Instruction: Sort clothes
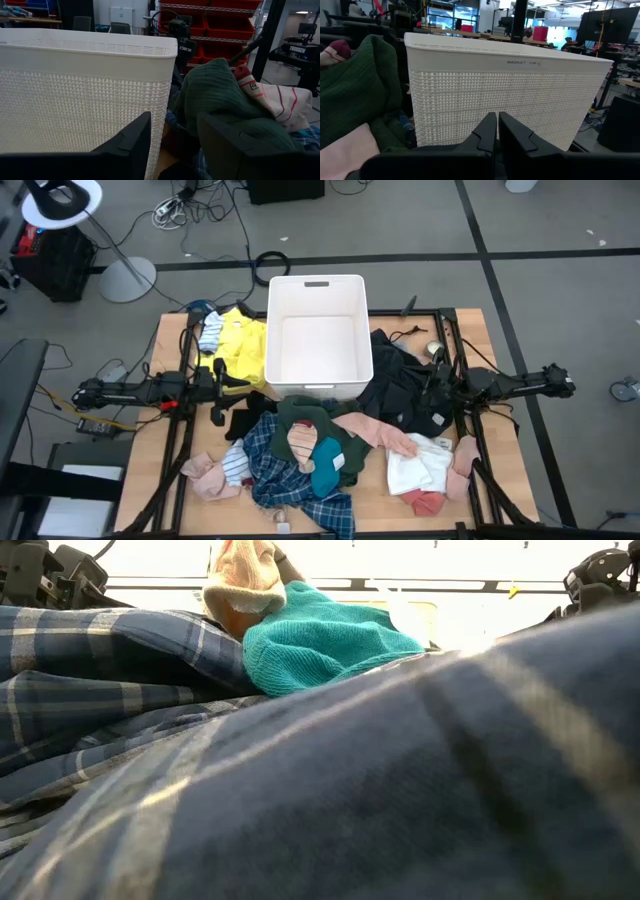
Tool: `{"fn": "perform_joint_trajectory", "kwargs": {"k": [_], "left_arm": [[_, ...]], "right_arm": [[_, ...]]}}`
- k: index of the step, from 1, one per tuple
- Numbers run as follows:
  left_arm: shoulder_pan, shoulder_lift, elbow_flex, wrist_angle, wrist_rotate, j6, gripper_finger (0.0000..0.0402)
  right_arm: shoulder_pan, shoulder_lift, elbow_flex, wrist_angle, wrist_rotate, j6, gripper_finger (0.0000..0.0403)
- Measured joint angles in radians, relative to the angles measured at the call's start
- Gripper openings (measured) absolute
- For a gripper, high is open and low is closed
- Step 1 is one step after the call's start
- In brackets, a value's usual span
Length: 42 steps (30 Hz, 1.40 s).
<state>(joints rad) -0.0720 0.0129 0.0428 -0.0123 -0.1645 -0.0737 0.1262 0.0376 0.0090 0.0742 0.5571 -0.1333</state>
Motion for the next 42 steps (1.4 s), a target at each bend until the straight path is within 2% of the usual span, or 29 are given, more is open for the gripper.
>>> {"fn": "perform_joint_trajectory", "kwargs": {"k": [7,18,25,29,33,35,38,42], "left_arm": [[0.0,0.0,0.0,0.035,-0.007,0.172,0.0165],[0.0,0.0,0.0,0.046,-0.007,0.174,0.0165],[0.0,0.0,0.0,0.045,-0.007,0.174,0.0165],[0.0,0.0,0.0,0.045,-0.007,0.174,0.0165],[0.0,0.0,0.0,0.044,-0.007,0.174,0.0165],[0.0,0.0,0.0,0.044,-0.007,0.174,0.0165],[0.0,0.0,0.0,0.044,-0.007,0.174,0.0165],[0.0,0.0,0.0,0.044,-0.007,0.174,0.0165]], "right_arm": [[0.0,0.0,0.0,0.0,0.0,0.0,0.0021],[0.0,0.0,0.0,0.0,0.0,0.001,0.0021],[0.0,0.0,0.0,0.0,0.0,0.084,0.0021],[0.0,0.0,0.0,0.0,0.0,0.073,0.0021],[0.005,0.0,0.001,-0.003,-0.009,0.2,0.0021],[0.005,0.0,0.002,-0.01,-0.051,0.256,0.0019],[0.015,0.023,0.031,-0.097,-0.139,0.326,0.0006],[0.06,0.108,0.149,-0.346,-0.097,0.452,0.0003]]}}
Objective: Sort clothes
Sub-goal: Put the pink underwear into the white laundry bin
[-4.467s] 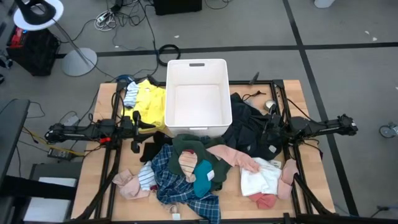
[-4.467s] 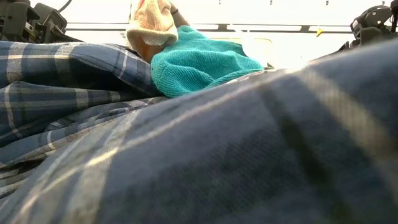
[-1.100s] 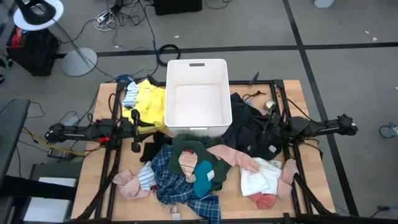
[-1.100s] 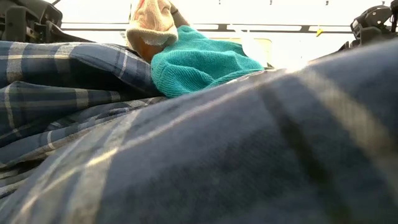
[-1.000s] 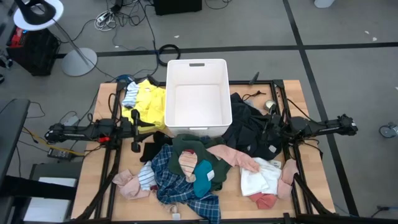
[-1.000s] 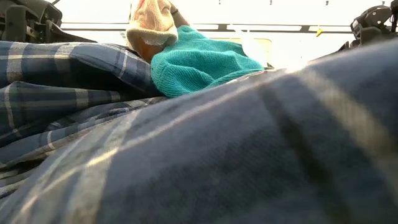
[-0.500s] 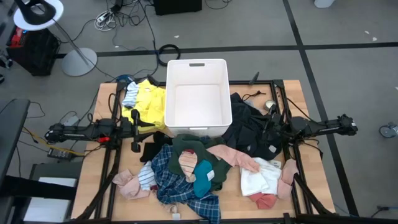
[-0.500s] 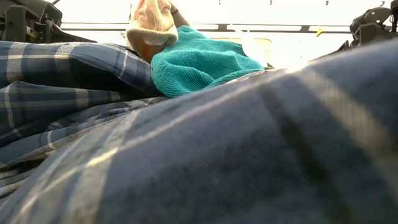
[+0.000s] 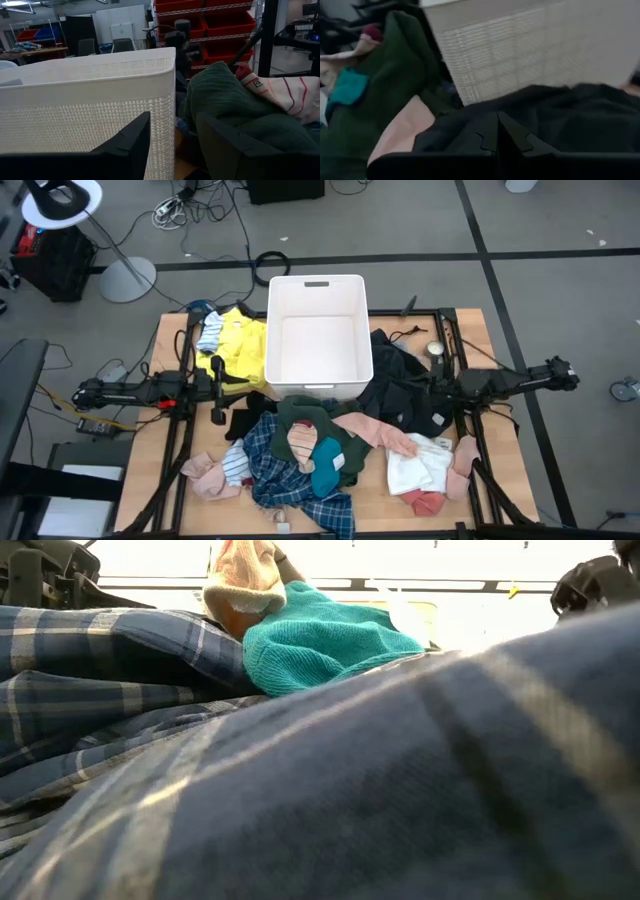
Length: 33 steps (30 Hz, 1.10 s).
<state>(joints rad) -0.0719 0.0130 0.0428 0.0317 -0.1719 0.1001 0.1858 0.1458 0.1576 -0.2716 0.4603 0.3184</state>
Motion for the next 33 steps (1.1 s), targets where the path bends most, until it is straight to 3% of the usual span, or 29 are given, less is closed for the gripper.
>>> {"fn": "perform_joint_trajectory", "kwargs": {"k": [8,19,24,33], "left_arm": [[0.0,0.0,0.0,0.0,0.0,0.0,0.0165],[0.0,0.0,0.0,0.0,0.0,0.0,0.0165],[0.0,0.0,0.0,0.0,0.0,0.0,0.0165],[0.0,0.0,0.0,0.0,0.0,0.0,0.0165]], "right_arm": [[0.107,0.292,0.267,-0.272,0.045,0.235,0.0001],[0.309,0.706,0.715,-0.825,0.053,0.537,0.0001],[0.398,0.829,0.828,-0.91,0.081,0.671,0.0],[0.421,0.976,0.845,-0.897,0.043,0.736,0.0008]]}}
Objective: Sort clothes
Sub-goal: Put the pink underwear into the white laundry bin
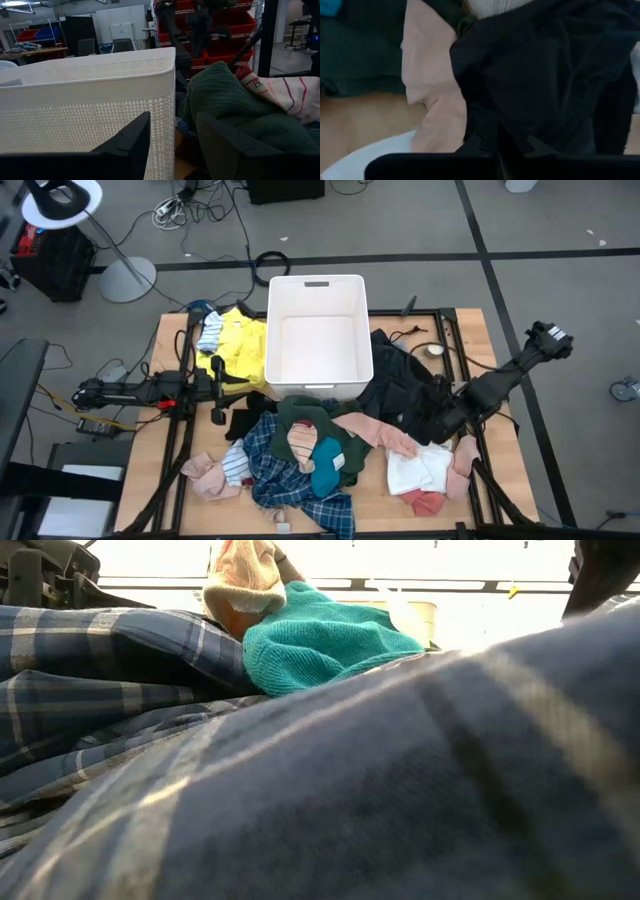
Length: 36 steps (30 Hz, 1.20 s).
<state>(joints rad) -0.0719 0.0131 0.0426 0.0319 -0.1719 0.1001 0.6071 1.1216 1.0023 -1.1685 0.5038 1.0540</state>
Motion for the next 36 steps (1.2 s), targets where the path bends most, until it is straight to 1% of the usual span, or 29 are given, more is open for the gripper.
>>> {"fn": "perform_joint_trajectory", "kwargs": {"k": [6,13,19,23,26,30,36], "left_arm": [[0.0,0.0,0.0,0.0,0.0,0.0,0.0165],[0.0,0.0,0.0,0.0,0.0,0.0,0.0165],[0.0,0.0,0.0,0.0,0.0,0.0,0.0165],[0.0,0.0,0.0,0.0,0.0,0.0,0.0165],[0.0,0.0,0.0,0.0,0.0,0.0,0.0165],[0.0,0.0,0.0,0.0,0.0,0.0,0.0165],[0.0,0.0,0.0,0.0,0.0,0.0,0.0165]], "right_arm": [[0.0,0.057,0.0,0.059,-0.028,0.0,0.0023],[0.0,0.094,0.0,0.102,-0.029,0.034,0.0045],[0.0,0.122,0.0,0.11,-0.028,0.101,0.009],[0.001,0.156,0.0,0.125,-0.031,0.098,0.0123],[0.001,0.191,0.0,0.125,-0.037,0.096,0.0139],[0.001,0.247,0.0,0.136,-0.038,0.07,0.0147],[-0.001,0.334,0.0,0.228,-0.076,0.051,0.0144]]}}
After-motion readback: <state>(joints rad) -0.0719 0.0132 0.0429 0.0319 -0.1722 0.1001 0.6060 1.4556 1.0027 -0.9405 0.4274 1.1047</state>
